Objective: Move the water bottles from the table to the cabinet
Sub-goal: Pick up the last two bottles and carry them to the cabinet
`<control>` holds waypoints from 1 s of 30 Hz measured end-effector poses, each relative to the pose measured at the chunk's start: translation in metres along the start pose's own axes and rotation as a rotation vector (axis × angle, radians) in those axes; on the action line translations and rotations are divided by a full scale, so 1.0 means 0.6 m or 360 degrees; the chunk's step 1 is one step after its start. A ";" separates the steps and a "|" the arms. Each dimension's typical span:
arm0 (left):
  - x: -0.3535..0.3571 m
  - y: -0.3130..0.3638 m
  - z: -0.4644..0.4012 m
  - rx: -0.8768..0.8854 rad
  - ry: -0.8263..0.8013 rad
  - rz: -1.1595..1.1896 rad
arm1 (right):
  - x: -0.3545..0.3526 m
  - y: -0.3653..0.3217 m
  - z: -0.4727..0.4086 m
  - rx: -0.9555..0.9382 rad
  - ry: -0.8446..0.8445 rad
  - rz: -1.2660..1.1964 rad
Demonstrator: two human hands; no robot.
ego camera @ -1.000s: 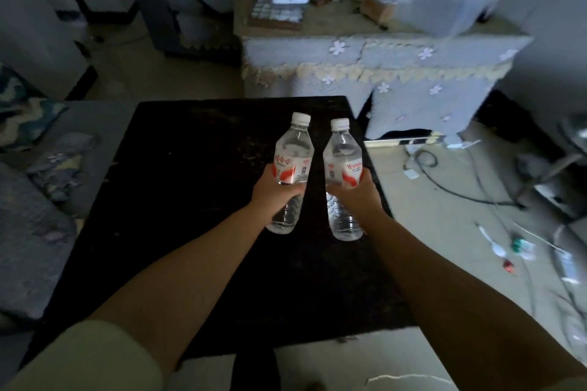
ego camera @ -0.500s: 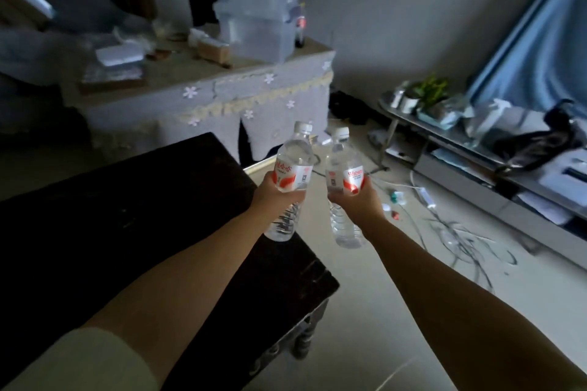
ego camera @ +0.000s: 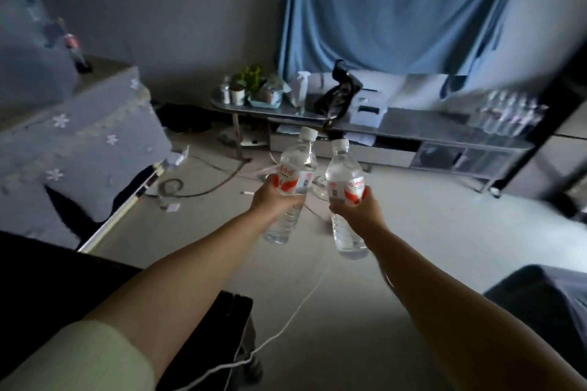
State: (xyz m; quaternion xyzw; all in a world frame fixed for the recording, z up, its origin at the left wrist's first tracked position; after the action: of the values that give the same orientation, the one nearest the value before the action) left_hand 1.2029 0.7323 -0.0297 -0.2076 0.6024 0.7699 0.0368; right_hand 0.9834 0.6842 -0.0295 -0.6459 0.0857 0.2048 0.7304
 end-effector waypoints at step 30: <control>0.833 0.339 -0.195 0.0275 -0.1029 -0.0156 | -0.770 0.307 -0.110 0.0285 0.0925 -0.0222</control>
State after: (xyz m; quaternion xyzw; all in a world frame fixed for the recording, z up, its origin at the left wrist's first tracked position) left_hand 0.7173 0.4698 -0.0482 0.0224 0.6120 0.7392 0.2803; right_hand 0.5006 0.5473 -0.0269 -0.6148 0.2641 -0.0472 0.7417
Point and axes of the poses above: each hand's wrist, its own z-axis away from the middle knuckle, its own x-axis out of the palm, y = z × x, the point moved 10 cm from there along -z, towards the middle knuckle, and after that the axes turned 5 degrees about -y, right-handed, at the moved point
